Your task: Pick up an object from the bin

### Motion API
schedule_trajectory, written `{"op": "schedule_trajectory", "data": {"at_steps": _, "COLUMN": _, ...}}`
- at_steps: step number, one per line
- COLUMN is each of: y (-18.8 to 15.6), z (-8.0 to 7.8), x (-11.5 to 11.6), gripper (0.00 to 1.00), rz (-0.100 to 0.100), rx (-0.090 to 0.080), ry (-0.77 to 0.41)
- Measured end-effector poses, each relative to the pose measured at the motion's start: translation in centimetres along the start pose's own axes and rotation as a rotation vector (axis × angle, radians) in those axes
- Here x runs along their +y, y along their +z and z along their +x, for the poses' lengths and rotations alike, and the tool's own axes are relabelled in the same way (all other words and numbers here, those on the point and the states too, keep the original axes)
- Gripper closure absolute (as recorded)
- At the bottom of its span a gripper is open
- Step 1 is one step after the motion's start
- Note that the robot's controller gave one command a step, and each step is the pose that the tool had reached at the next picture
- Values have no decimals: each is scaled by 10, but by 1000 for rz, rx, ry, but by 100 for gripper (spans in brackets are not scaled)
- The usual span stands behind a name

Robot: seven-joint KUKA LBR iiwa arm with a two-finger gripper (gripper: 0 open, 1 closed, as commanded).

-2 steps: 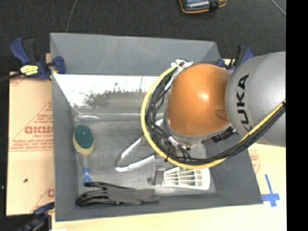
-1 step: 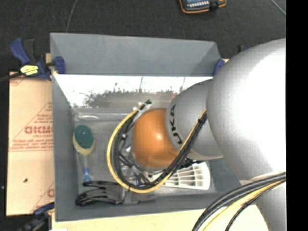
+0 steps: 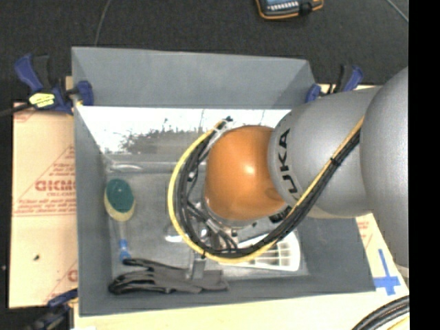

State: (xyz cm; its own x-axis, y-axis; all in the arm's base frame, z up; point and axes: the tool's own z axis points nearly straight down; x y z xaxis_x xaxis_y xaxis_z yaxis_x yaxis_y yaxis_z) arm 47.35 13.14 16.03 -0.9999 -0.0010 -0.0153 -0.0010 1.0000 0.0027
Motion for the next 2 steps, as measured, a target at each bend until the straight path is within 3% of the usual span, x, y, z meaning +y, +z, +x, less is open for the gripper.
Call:
{"op": "schedule_trajectory", "data": {"at_steps": 1, "y": 60, "z": -1, "x": -25, "gripper": 0, "rz": 0, "rx": -1, "ry": -98}}
{"op": "schedule_trajectory", "data": {"at_steps": 2, "y": 88, "z": -3, "x": 4, "gripper": 0, "rz": -3, "rx": -20, "ry": -37}}
